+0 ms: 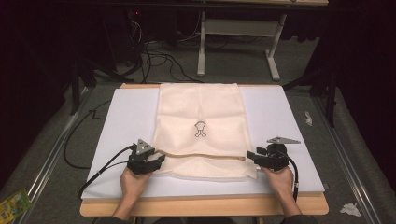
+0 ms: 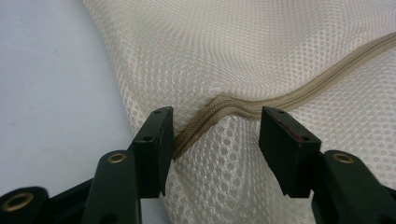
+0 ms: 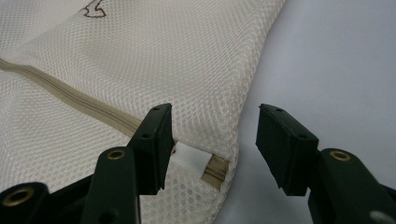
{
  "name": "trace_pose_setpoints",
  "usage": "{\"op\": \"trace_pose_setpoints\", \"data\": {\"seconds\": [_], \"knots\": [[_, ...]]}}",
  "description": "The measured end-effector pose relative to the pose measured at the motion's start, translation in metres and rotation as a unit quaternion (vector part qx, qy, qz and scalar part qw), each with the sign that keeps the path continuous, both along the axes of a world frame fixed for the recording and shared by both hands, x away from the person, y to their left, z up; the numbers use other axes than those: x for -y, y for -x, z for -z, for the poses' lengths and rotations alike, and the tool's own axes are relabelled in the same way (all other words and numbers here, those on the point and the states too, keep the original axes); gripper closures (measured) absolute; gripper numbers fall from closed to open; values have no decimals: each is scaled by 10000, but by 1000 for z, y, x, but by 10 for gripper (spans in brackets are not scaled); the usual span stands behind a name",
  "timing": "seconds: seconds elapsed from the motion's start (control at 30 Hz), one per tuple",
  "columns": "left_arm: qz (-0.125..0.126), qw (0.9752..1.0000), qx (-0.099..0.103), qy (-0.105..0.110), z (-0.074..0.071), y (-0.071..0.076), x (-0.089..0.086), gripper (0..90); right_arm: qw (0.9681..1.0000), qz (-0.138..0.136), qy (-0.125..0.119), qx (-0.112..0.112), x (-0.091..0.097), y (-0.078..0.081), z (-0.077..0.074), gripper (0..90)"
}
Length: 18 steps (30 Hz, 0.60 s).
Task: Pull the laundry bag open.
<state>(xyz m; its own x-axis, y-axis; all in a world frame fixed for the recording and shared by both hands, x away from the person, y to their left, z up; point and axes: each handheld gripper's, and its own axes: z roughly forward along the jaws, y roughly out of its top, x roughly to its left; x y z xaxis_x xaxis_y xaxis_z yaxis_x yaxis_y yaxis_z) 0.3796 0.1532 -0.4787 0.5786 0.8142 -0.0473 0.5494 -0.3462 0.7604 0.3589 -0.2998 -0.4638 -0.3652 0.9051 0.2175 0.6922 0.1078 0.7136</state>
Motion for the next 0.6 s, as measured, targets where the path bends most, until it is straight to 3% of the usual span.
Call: {"op": "trace_pose_setpoints", "data": {"seconds": [0.37, 0.47, 0.6], "knots": [[45, 9998, 153, -139, 6, 3, 4, 445, 9981, -56, -47, -611, -8, -12, -3, 431], [51, 9997, 185, -150, 7, 4, 5, 440, 9978, -62, 62, -660, -13, -19, -6, 419], [45, 9997, 193, -164, 7, 4, 5, 440, 9956, 25, 288, -888, -23, -32, -8, 400]]}}
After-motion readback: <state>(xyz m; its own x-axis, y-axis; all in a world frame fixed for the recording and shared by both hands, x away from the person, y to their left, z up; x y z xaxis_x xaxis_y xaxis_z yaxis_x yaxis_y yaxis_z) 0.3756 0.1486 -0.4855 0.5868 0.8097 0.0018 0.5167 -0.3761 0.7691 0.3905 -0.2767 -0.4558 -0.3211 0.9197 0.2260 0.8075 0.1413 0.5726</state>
